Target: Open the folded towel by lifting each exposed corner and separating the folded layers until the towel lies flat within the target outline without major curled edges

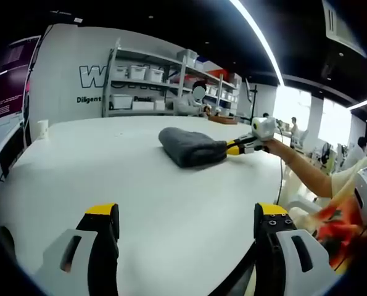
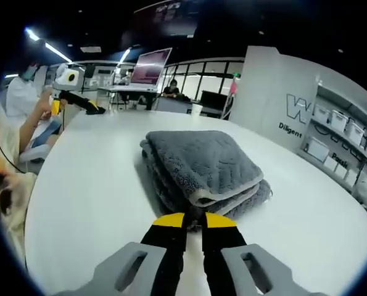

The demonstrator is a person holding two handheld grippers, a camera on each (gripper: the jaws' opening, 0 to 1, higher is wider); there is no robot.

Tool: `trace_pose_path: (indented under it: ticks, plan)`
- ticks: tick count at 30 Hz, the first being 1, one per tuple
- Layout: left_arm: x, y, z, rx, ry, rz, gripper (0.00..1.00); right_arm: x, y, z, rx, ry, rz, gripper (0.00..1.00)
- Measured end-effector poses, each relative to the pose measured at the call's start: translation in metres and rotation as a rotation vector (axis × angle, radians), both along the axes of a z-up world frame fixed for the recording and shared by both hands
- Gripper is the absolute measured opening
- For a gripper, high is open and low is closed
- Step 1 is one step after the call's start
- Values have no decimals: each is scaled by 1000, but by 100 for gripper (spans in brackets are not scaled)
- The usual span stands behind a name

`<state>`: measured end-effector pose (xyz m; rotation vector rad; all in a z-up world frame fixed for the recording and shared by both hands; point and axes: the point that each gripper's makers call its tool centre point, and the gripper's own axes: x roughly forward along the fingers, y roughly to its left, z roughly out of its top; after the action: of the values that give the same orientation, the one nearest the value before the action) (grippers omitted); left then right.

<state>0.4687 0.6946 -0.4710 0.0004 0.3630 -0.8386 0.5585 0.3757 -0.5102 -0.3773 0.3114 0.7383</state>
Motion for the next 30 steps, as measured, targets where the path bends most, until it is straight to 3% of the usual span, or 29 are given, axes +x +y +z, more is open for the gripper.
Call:
trace_pose_path:
  ticks: [11, 15, 19, 22, 25, 26, 30]
  plan:
    - [0, -1, -1, 1, 6, -3, 88, -5, -1, 4, -45, -15, -19, 6]
    - [0, -1, -2, -2, 7, -2, 88, -10, 1, 24, -58, -106, -24, 7]
    - [0, -1, -2, -4, 9, -1, 88, -17, -6, 47, 10, -145, -85, 2]
    - [0, 0, -2, -3, 10, -3, 88, -24, -14, 65, 81, -182, -127, 21]
    - [1, 0, -1, -6, 11, -2, 88, -32, -26, 77, 124, -214, -185, 49]
    - [1, 0, -1, -6, 12, -2, 88, -35, -26, 77, 123, -211, -186, 59]
    - [-1, -1, -1, -6, 13, -7, 88, -42, -40, 66, 114, -161, -250, 80]
